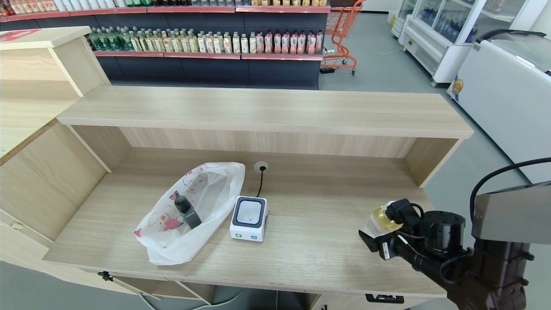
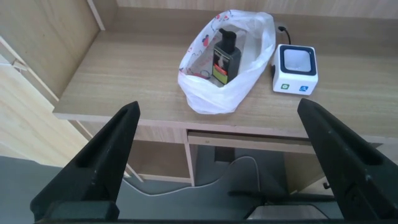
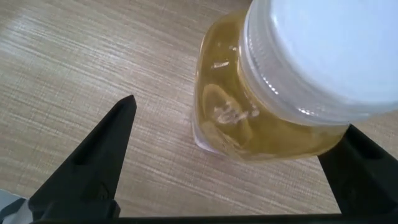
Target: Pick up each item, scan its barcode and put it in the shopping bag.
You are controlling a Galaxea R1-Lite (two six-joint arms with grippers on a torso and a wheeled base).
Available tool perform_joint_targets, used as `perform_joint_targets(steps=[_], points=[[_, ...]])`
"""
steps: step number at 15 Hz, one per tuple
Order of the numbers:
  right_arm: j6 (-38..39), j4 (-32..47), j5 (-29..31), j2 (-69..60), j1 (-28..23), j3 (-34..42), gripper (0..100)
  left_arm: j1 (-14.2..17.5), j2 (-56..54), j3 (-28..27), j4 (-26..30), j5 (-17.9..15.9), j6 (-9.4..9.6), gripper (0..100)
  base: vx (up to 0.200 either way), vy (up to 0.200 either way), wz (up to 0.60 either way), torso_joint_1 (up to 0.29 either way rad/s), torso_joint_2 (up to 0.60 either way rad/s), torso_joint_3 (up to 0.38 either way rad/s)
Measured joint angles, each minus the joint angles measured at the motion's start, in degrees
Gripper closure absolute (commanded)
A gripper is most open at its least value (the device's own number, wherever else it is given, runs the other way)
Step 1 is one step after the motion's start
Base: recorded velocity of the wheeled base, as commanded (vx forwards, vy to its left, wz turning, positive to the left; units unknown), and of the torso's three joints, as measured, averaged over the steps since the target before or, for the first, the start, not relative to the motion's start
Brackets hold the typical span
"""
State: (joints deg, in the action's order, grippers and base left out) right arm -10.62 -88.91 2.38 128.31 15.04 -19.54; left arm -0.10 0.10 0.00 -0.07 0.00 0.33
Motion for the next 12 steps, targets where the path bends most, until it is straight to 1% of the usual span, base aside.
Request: perform_joint_targets(steps=[6, 12], points=[[-0.1, -0.4, -0.2, 3.1, 0.0, -5.6, 0, 0.0, 0.0, 0.0, 0.0, 0.0, 0.00, 0, 0.000, 0.000, 0.00, 0.000, 0.00, 0.000], [-2.7, -1.0, -0.6, 5.9, 0.5, -8.8, 0, 0.0, 0.0, 0.0, 0.0, 0.0, 0.02, 0, 0.000, 0.000, 0.00, 0.000, 0.00, 0.000]])
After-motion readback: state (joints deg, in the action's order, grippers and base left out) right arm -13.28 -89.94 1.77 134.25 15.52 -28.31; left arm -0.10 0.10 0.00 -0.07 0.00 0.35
